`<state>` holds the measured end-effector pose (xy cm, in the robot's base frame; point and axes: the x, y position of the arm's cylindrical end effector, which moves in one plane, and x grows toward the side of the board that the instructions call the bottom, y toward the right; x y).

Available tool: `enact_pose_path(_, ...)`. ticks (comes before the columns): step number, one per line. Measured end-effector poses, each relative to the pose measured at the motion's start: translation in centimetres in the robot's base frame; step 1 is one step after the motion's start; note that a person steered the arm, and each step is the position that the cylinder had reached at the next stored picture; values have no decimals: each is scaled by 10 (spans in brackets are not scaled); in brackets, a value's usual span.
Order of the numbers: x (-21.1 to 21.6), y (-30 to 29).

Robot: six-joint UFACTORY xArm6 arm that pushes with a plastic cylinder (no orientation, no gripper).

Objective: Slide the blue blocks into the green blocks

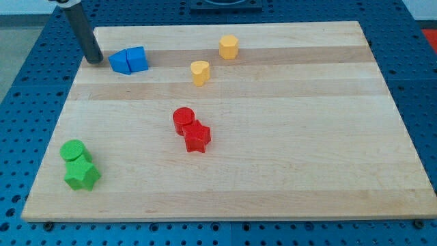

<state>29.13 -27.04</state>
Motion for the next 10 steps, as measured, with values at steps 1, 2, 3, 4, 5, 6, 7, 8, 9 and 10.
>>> enact_pose_path(1, 0, 14)
enact_pose_path(2, 0, 20)
enact_pose_path(3, 3, 21)
enact_pose_path(4, 15, 22)
enact_pose_path(5, 27, 22)
enact_pose_path(6, 29, 35)
enact_pose_path(7, 29, 42)
enact_pose_path(8, 29, 48)
enact_pose_path(9, 25, 37)
enact_pose_path(10, 2, 30)
